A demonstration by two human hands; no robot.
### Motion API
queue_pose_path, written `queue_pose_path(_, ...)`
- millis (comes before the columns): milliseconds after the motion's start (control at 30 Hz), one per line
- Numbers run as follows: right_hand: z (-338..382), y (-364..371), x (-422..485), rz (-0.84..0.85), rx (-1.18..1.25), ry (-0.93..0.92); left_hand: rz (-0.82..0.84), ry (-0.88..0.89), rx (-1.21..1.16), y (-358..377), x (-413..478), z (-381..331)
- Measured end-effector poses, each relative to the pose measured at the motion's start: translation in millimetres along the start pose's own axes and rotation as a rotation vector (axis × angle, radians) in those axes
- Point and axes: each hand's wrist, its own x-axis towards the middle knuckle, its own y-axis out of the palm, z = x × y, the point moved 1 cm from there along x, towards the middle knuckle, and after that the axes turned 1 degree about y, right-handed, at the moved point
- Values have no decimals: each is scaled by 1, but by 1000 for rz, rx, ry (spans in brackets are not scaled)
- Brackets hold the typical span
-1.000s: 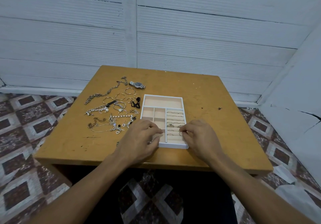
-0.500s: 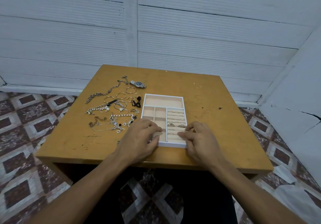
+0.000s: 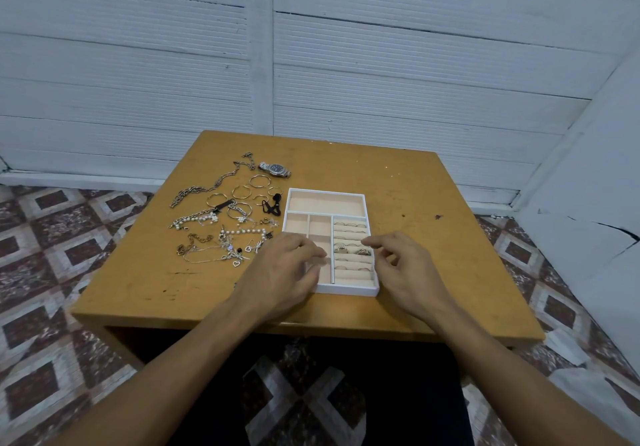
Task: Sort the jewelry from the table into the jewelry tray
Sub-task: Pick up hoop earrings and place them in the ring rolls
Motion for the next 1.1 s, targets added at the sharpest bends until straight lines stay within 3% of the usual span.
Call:
queue_pose_path(267, 28, 16, 35, 67, -20, -39, -75, -39, 55, -16, 17, 29)
queue_pose_path(733, 85, 87, 153, 250, -244, -119, 18, -416, 255, -68, 59, 164)
queue_pose_path(900, 96, 117, 193, 257, -323, -103, 164, -370, 377, -75, 60, 195)
queue_pose_path(1100, 96, 148, 223, 256, -452, -93, 165, -327, 387, -74, 59, 213)
